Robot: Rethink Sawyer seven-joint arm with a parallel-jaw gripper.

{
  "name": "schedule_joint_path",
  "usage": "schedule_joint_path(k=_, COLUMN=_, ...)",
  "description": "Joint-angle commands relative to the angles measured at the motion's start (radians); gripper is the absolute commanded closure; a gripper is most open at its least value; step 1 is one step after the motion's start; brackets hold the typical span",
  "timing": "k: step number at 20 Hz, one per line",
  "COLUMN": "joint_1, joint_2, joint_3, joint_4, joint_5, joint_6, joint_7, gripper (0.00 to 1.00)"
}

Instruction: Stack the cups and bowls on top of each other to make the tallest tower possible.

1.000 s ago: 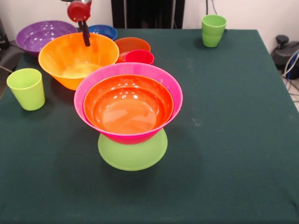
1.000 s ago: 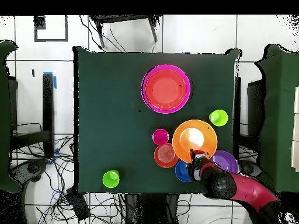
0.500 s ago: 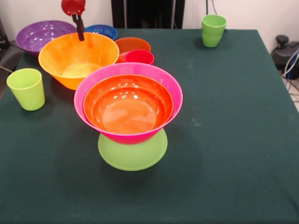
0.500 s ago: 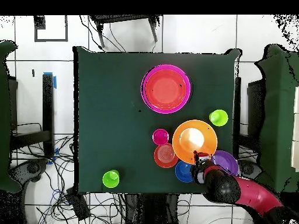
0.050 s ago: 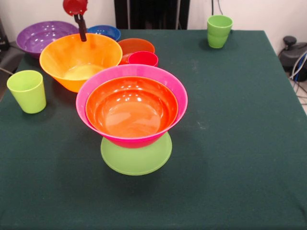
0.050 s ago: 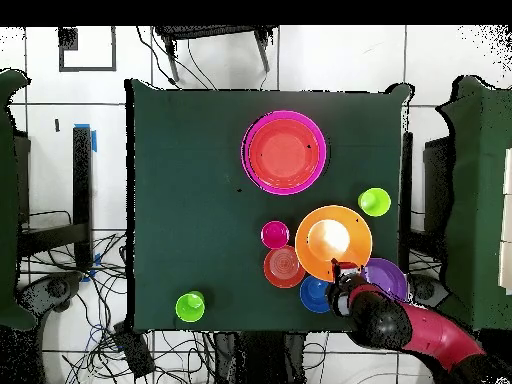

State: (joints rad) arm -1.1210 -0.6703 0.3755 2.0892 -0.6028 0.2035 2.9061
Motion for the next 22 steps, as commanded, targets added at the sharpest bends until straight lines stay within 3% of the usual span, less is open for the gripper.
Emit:
schedule_joint_path(k=1, joint_1=0.024, joint_2=0.066, joint_3=-0.020, joint_4=0.037, joint_5=-0.087, joint_6=-0.010, joint_7=-0.087, gripper=0.00)
schedule_joint_path(k=10, joint_1=-0.013, joint_2=0.026, joint_3=0.008, joint_4=0.071, joint_5=-0.073, joint_6=0.022, joint_7=-0.108, gripper=0.00)
schedule_joint_path(k=22, joint_1=-0.004, joint_2=0.034, joint_3=0.003, joint_4=0.075, joint_5=-0.076, joint_6=0.012, joint_7=-0.095, gripper=0.00)
